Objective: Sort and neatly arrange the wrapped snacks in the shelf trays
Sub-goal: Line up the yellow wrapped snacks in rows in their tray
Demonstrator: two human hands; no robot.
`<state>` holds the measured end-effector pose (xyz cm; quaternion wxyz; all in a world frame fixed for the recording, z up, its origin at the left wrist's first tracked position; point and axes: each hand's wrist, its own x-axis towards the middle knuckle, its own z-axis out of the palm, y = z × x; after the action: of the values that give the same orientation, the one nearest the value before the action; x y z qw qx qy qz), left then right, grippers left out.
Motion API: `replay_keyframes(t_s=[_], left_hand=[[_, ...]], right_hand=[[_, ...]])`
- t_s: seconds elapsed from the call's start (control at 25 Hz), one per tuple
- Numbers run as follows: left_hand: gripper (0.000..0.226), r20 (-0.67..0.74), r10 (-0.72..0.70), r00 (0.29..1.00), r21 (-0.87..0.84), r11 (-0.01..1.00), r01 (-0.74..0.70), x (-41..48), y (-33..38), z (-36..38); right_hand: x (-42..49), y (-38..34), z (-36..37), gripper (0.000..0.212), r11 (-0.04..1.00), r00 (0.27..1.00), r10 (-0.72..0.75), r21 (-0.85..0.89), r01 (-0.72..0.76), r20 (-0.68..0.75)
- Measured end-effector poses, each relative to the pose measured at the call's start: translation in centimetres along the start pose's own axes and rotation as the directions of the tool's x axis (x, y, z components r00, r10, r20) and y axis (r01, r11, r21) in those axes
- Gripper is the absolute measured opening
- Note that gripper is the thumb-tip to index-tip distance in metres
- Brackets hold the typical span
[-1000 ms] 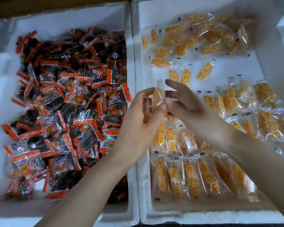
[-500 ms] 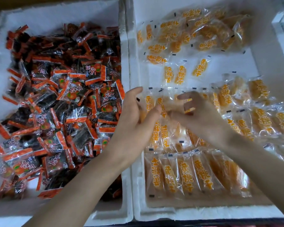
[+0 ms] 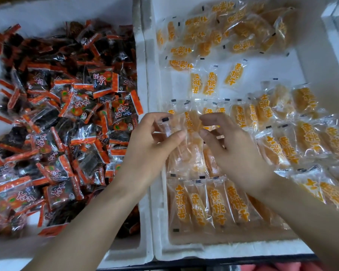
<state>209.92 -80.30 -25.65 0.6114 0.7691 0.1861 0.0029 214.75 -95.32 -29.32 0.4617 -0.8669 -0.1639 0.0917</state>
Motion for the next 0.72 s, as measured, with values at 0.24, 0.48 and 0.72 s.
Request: replay_keyframes(t_s=[0.24,0.48,0.72], left_hand=[[0.02,0.057,0.112,0.992,0.078,0.99,-0.116,0.5,-0.5,3.2],[0.061,0.468,0.128,0.875,0.757,0.452,-0.471,2.2,-3.0,3.5],[0.08,0.426,0.211,0.88,0.844,0.257,-0.47,1.5,-4.3,3.3]], right_hand=[[-1.6,-0.9,-2.9,0.028,0.955,0.98,0.136,0.243,-0.169,0.145],[-0.3,3.3,-2.9,0.027,0.954,0.953,0.3,0.003,-0.301,0.048],[-1.3,3.9,-1.5,0.049,0.931,0.994,0.046,-0.364,-0.005,0.104]])
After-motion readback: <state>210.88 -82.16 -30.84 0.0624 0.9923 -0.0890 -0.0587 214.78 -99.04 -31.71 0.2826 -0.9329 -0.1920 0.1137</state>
